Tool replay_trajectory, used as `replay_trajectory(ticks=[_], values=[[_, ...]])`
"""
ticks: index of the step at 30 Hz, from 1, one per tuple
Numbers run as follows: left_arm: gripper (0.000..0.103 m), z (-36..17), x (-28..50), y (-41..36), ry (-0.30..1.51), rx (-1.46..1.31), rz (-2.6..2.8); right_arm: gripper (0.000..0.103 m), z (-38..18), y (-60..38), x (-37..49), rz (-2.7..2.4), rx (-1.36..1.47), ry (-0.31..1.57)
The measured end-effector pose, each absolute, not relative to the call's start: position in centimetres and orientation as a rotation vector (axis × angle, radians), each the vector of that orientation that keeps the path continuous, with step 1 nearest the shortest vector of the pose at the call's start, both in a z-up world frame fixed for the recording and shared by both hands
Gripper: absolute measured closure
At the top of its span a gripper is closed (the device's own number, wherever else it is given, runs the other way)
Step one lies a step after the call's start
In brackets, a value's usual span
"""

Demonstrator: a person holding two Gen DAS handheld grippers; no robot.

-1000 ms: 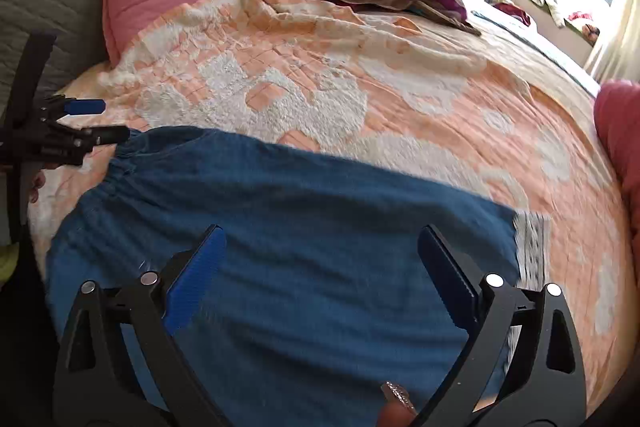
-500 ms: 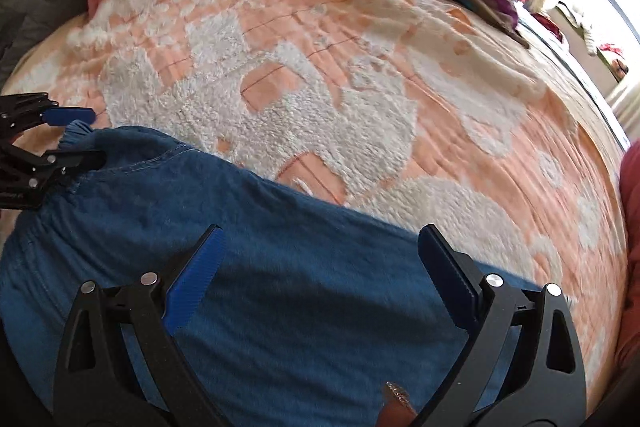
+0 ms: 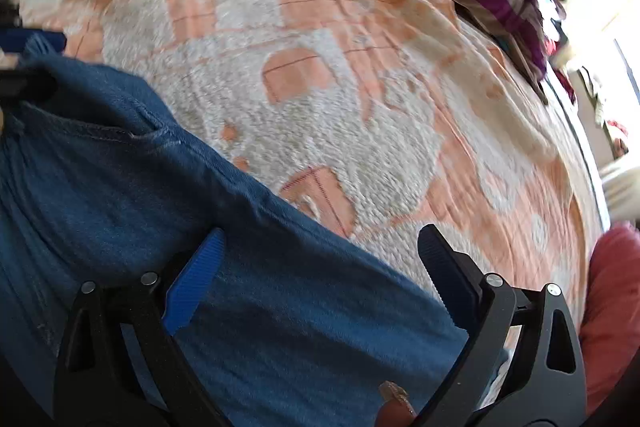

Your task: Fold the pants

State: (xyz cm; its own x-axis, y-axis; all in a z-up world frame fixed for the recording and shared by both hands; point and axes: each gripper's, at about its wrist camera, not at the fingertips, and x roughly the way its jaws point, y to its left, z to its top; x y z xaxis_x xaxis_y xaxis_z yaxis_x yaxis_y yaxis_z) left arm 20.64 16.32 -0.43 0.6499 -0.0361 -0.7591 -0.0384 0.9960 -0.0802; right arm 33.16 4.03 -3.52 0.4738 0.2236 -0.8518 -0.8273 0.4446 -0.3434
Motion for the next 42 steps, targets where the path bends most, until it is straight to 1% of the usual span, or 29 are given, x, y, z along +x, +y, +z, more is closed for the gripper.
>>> replay_trajectory(ticks=[2,3,4,5,7,10,12,14,19,22,26,30,33,37,40,42], values=[[0.073,-0.3,20.5,16.3,0.859,-0.094,-0.004,0.018,-3.8,4.7,32.9,0.774,-0.899,0.815],[0.073,-0.3,20.5,16.3,0.857,-0.094,-0.007,0.026,-4.0,5.0,32.8,0.792,-0.906,0.818],[0.073,-0.3,20.5,16.4,0.858,-0.093,-0.005,0.037,-4.2,5.3,32.7,0.810,-0.904,0.835],[0.073,-0.4,20.5,16.3,0.861,-0.092,-0.002,0.045,-4.4,5.4,32.7,0.824,-0.890,0.849],[0.073,-0.5,20.7,16.3,0.859,-0.082,0.009,0.080,-4.3,5.3,32.8,0.867,-0.811,0.886],[0.072,-0.4,20.5,16.1,0.851,-0.065,0.024,0.095,-4.1,4.7,32.1,0.864,-0.730,0.872],[0.072,-0.3,20.5,16.2,0.844,-0.059,0.031,0.099,-3.8,4.0,31.8,0.840,-0.679,0.863],[0.072,-0.1,20.3,16.1,0.834,-0.052,0.036,0.101,-2.9,2.9,31.3,0.830,-0.622,0.834],[0.072,1.0,19.2,15.8,0.780,-0.033,0.033,0.101,0.4,-0.1,29.2,0.820,-0.514,0.749],[0.071,2.5,17.8,15.1,0.708,-0.013,0.019,0.101,2.2,-2.0,27.7,0.833,-0.454,0.729],[0.071,4.0,16.1,14.1,0.655,-0.003,-0.004,0.101,4.5,-4.6,24.9,0.827,-0.395,0.693],[0.070,5.2,13.9,12.2,0.603,0.083,0.011,0.101,6.0,-6.7,21.5,0.831,-0.341,0.674],[0.069,5.4,11.8,10.6,0.575,0.168,0.031,0.101,6.2,-7.9,18.4,0.854,-0.331,0.667],[0.069,5.0,8.9,9.1,0.593,0.222,0.036,0.101,5.6,-9.3,14.1,0.882,-0.336,0.661],[0.069,4.6,7.0,8.1,0.632,0.244,0.022,0.101,3.8,-10.2,11.3,0.889,-0.333,0.692],[0.069,3.9,6.1,7.8,0.687,0.242,0.007,0.101,2.9,-10.5,10.2,0.888,-0.338,0.705]])
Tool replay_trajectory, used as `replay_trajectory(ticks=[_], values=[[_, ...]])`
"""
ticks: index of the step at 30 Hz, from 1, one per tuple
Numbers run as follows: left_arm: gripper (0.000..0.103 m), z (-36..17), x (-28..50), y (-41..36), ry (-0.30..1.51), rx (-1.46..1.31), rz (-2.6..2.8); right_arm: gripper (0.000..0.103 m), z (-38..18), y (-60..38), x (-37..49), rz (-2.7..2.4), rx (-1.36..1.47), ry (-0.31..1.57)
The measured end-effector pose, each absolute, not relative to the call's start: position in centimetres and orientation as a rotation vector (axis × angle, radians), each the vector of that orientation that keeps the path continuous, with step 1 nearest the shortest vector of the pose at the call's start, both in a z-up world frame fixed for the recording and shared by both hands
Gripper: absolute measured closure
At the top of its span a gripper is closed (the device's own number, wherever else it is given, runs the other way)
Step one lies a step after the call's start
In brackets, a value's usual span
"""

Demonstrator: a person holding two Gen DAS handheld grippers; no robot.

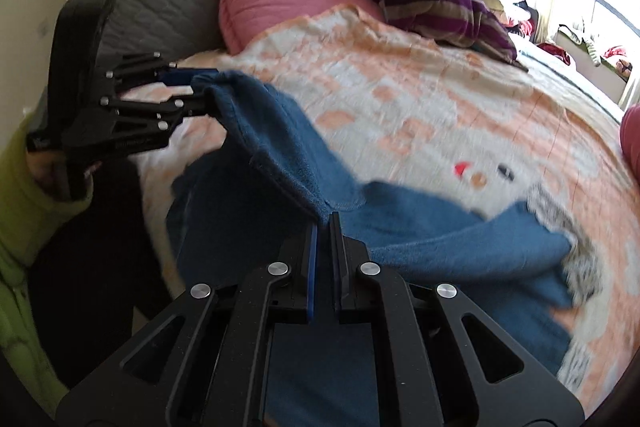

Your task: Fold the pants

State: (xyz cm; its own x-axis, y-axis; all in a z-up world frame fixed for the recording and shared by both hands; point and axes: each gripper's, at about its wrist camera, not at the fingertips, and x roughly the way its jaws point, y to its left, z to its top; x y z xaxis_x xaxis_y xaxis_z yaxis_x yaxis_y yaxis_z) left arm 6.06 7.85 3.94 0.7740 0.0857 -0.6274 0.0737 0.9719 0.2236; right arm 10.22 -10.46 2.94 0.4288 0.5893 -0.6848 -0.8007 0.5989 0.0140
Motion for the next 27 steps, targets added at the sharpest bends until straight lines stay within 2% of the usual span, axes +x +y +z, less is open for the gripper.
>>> replay_trajectory(ticks=[5,10,13,19,27], values=[[0.069,1.5,5.0,9.0,0.852,0.176,-0.023,0.101,1.4,-10.0,7.4,0.923,-0.366,0.725],[0.061,0.5,4.8,10.6,0.934,0.096,-0.008,0.101,0.7,-8.6,5.1,0.976,-0.412,0.725],[0.060,0.0,4.9,11.3,0.967,0.039,-0.022,0.101,-0.1,-7.7,3.8,1.003,-0.461,0.735],[0.060,0.4,2.9,12.0,0.962,-0.029,-0.056,0.101,-1.2,-7.3,3.9,1.016,-0.462,0.803],[0.061,4.8,2.3,11.6,0.810,-0.111,-0.083,0.101,-1.6,-7.1,3.4,1.044,-0.499,0.830]])
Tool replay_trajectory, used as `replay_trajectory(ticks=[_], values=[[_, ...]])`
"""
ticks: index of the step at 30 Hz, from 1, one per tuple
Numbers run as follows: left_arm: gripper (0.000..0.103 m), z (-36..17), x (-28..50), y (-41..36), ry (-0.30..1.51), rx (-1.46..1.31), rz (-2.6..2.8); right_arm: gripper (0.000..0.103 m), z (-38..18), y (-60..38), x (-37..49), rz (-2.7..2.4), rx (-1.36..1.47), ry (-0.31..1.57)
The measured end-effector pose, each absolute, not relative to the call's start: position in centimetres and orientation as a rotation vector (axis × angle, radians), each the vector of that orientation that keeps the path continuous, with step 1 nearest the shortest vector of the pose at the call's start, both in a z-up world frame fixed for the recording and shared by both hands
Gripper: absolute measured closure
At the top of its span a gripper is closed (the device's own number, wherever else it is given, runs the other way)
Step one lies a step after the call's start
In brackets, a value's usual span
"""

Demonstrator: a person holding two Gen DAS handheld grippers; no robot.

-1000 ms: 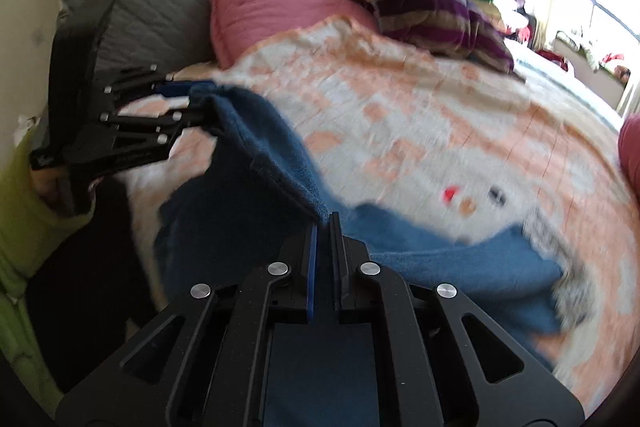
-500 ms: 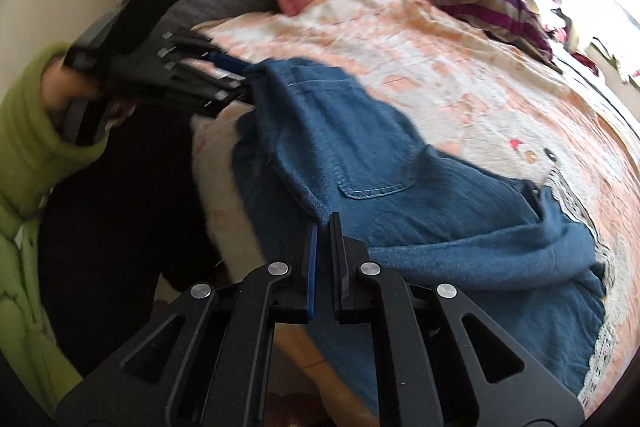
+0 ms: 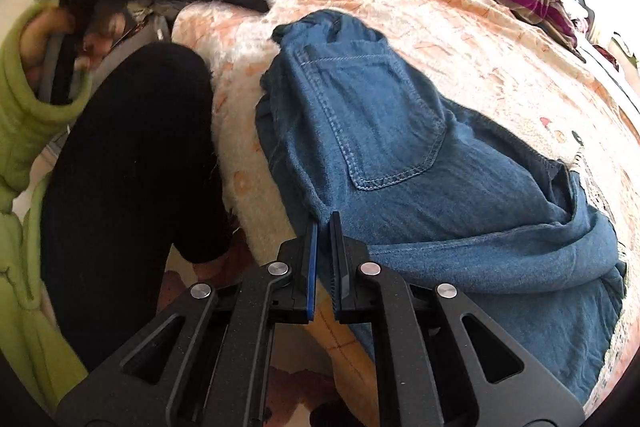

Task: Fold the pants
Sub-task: 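Lower the folded pants and open both grippers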

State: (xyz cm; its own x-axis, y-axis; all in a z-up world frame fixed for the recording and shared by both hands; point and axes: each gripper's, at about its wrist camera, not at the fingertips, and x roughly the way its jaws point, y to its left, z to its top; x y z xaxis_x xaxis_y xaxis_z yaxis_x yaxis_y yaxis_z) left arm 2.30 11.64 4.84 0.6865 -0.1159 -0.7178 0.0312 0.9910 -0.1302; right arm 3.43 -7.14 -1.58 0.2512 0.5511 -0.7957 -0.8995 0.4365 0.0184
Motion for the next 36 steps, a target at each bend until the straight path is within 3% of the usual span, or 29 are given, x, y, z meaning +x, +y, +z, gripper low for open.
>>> replay_trajectory(ticks=[9,12,18,23,30,36], values=[[0.061,-1.6,6.6,9.2,0.986,-0.071,-0.076,0.089,-0.5,-8.2,3.6,1.149,-0.380,0.871],[0.060,-1.3,6.6,9.4,0.978,-0.083,-0.085,0.076,0.9,-9.1,4.3,1.116,-0.309,0.808],[0.060,-1.4,6.3,9.6,0.972,-0.083,-0.086,0.071,0.4,-8.5,5.9,0.996,-0.247,0.827],[0.060,-1.3,6.2,9.5,0.971,-0.086,-0.090,0.067,-3.3,-7.4,7.2,0.908,-0.322,0.999],[0.059,2.0,4.4,9.0,0.864,-0.080,-0.118,0.059,0.4,-9.4,7.0,0.914,-0.241,0.853],[0.047,5.5,3.4,7.3,0.786,-0.064,-0.136,0.051,2.5,-13.5,9.2,0.795,-0.116,0.779]])
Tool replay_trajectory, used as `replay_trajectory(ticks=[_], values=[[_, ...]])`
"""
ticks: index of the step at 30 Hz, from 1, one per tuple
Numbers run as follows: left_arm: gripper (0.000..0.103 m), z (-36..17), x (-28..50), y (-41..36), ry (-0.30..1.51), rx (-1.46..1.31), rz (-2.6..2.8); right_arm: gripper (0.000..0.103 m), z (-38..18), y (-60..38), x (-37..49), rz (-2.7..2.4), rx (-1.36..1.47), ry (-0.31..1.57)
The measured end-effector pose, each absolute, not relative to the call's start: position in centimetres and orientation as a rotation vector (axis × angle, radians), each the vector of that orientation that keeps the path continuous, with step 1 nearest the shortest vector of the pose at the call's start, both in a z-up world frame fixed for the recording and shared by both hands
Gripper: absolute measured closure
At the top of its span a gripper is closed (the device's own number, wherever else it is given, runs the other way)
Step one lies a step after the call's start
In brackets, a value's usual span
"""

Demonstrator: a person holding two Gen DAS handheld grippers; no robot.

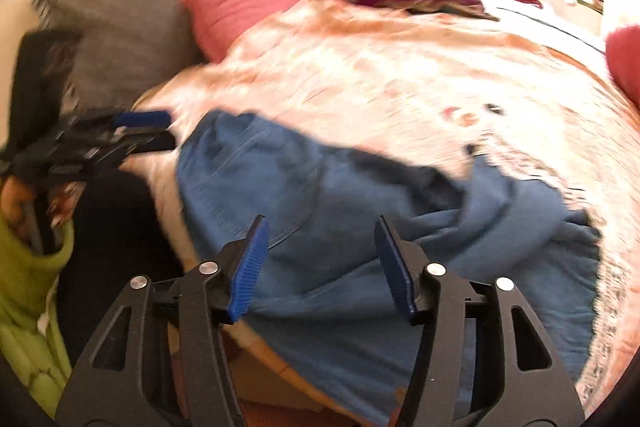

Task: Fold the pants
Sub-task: 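Lower the folded pants and open both grippers, then grasp the lace hem with the right gripper while the left grasps the denim leg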

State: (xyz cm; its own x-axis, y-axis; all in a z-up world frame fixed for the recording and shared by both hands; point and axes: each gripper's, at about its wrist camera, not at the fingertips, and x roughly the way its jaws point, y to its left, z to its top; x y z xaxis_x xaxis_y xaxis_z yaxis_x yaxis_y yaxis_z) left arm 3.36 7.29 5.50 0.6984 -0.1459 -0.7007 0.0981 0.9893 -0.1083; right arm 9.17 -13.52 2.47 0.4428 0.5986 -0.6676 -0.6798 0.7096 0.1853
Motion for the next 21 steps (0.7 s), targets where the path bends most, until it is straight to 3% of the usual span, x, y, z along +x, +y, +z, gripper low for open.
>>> replay_trajectory(ticks=[4,11,21], values=[[0.036,7.0,3.7,5.1,0.747,-0.045,-0.187,0.043,3.8,-16.9,10.4,0.697,-0.048,0.732],[0.035,5.5,6.5,-0.4,0.806,-0.057,-0.362,0.037,4.6,-20.3,13.8,0.593,0.075,0.735],[0.037,1.8,10.4,-7.0,0.934,-0.015,-0.530,0.035,4.6,-19.8,20.1,0.499,-0.030,0.791]])
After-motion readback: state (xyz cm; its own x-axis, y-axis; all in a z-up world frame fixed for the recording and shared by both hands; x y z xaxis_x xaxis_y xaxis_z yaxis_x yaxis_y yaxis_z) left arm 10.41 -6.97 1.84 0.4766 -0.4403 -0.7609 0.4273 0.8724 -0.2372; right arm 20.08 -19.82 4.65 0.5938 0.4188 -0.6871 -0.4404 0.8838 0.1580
